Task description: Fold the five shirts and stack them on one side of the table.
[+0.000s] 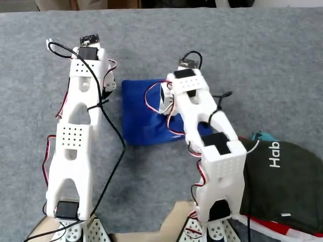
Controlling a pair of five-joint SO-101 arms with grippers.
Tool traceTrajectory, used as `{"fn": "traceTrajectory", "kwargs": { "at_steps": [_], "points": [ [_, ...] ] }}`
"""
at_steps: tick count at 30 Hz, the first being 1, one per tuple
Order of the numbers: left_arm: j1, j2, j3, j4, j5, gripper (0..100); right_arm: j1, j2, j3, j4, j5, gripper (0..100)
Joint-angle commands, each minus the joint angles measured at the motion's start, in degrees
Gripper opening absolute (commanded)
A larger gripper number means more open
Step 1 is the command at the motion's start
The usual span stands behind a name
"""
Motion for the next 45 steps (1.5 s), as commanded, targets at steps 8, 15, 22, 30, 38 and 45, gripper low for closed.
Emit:
{"fn": "traceTrajectory", "kwargs": {
  "at_steps": [8, 15, 22, 30, 38, 45],
  "points": [
    [0.4, -3.6, -0.2, -0.4, 0.0, 2, 1.5, -3.8, -6.4, 7.4, 0.0, 40.8],
    [0.4, -3.6, -0.2, -0.4, -0.1, 2, 1.9, 3.4, -2.6, -7.3, -0.4, 40.8],
    [0.4, -3.6, -0.2, -0.4, -0.1, 2, 1.5, 6.6, -5.8, -7.6, -0.4, 27.4],
    [0.4, -3.6, -0.2, -0.4, -0.3, 2, 1.5, 6.6, -11.8, 4.3, 0.0, 1.6],
    [0.4, -3.6, -0.2, -0.4, -0.3, 2, 1.7, 6.9, -21.4, 14.9, 0.0, 1.4],
    [0.3, -3.6, -0.4, -0.4, -0.3, 2, 2.0, 6.9, -21.8, 14.8, 0.0, 0.5]
  ]
}}
